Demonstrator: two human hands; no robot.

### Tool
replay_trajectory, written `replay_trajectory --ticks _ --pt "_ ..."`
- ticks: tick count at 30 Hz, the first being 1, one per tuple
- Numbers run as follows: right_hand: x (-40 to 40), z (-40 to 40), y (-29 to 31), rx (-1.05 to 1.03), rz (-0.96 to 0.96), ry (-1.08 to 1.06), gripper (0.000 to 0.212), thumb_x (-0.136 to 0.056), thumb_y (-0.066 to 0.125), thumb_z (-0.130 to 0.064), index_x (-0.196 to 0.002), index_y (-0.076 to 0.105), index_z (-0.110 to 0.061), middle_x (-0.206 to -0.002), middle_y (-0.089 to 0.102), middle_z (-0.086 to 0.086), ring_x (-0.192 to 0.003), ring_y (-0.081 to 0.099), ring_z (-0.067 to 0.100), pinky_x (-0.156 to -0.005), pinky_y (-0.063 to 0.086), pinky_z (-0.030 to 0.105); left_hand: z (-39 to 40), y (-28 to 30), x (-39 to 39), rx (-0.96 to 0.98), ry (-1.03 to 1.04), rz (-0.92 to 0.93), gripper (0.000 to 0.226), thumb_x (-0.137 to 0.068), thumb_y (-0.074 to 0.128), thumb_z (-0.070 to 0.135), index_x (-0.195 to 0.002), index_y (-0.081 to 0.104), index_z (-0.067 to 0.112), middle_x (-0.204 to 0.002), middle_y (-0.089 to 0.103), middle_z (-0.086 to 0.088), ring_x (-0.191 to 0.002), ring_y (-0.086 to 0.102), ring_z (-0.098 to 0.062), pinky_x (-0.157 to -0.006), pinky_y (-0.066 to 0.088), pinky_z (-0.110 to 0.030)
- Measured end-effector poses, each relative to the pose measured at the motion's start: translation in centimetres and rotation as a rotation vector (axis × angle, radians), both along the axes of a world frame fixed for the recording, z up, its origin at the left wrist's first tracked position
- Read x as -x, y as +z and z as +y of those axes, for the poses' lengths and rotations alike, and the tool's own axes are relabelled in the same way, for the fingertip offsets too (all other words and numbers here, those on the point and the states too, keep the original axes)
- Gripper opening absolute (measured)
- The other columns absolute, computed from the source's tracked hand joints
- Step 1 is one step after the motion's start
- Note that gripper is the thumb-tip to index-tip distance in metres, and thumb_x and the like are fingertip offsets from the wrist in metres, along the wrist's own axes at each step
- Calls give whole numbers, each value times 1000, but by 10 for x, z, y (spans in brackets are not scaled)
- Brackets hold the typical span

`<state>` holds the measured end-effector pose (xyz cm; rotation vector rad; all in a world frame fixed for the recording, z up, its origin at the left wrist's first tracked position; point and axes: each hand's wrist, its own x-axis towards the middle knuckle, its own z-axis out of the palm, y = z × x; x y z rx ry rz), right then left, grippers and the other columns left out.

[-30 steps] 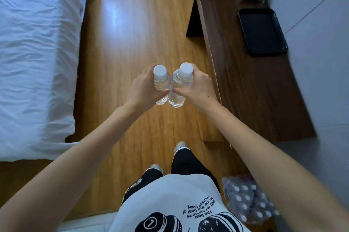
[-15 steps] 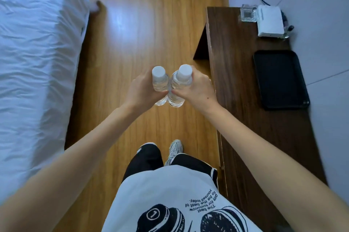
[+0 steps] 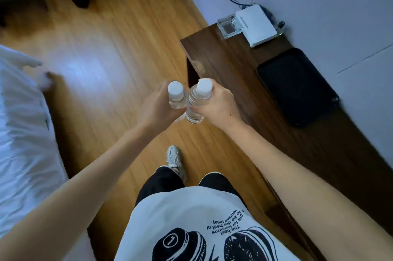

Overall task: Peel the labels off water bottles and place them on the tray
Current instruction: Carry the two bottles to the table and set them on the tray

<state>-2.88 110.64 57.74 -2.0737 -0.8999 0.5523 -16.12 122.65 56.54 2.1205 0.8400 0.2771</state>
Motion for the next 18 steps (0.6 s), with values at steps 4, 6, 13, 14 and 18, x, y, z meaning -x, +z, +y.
replay_trajectory --ticks 4,6,13,14,18 --pt "-26 2 1 -64 -19 -257 53 -60 80 -40 -106 58 -28 -94 67 -12 -86 64 13 -73 52 29 32 6 -59 -55 -243 15 53 -64 66 40 -112 44 35 -109 57 9 -96 59 -20 -76 50 -39" --pt "-39 -6 -2 -65 -43 -374 55 -60 83 -38 -107 58 -27 -94 66 -14 -88 65 12 -75 52 30 35 6 -89 -9 -372 -15 53 -64 64 40 -113 43 33 -112 56 4 -98 59 -24 -79 51 -45" --pt "-77 -58 -24 -24 -88 -707 62 -59 85 -41 -112 58 -23 -104 68 -7 -97 62 12 -76 45 22 -1 -14 -190 -24 -706 16 49 -66 64 46 -110 42 38 -108 57 8 -87 61 -22 -69 43 -32" --pt "-82 -66 -28 -25 -87 -736 61 -60 85 -40 -112 59 -22 -103 68 -7 -95 62 10 -76 44 20 -9 -18 -201 -23 -742 19 50 -66 62 48 -111 42 37 -113 59 6 -89 61 -22 -70 44 -32" --pt "-106 -90 -46 -17 -81 -821 58 -62 86 -34 -111 58 -21 -101 66 -9 -94 61 8 -75 43 17 -39 -34 -240 9 -802 28 50 -64 61 50 -109 44 34 -112 58 8 -88 59 -15 -72 45 -30"
